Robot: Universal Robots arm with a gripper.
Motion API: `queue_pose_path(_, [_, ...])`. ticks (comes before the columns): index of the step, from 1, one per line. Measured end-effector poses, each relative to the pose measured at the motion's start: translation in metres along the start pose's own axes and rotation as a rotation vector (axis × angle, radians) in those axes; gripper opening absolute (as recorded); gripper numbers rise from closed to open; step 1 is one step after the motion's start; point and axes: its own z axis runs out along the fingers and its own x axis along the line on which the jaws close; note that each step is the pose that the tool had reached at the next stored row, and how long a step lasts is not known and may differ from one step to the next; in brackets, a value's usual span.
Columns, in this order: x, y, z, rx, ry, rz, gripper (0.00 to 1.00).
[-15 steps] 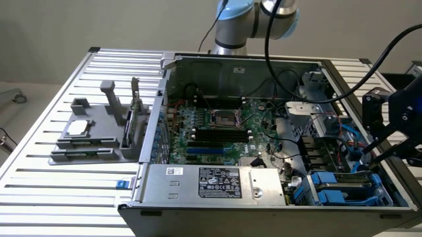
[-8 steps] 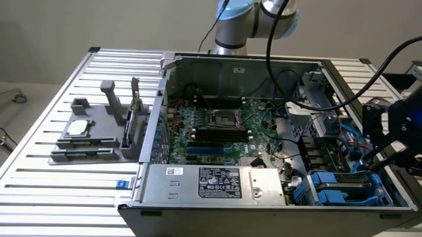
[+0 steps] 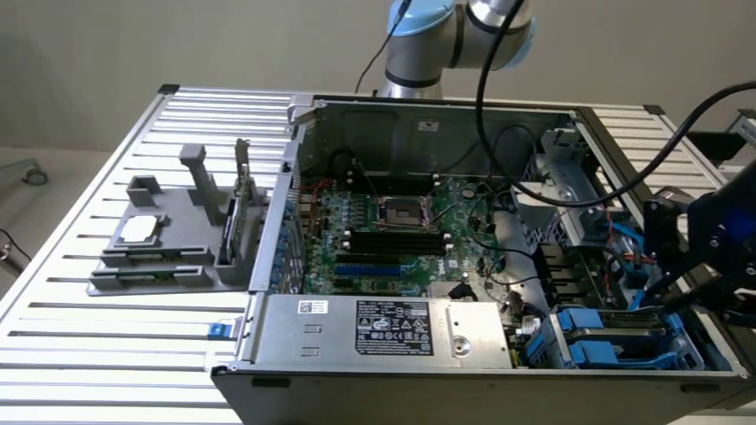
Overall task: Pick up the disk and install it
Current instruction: 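Insert the first disk wire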
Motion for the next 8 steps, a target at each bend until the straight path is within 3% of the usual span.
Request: queue_pose_path(8, [-0.0027,-0.0002,0.0091,0.0008,-0.0001,0.007,0.26])
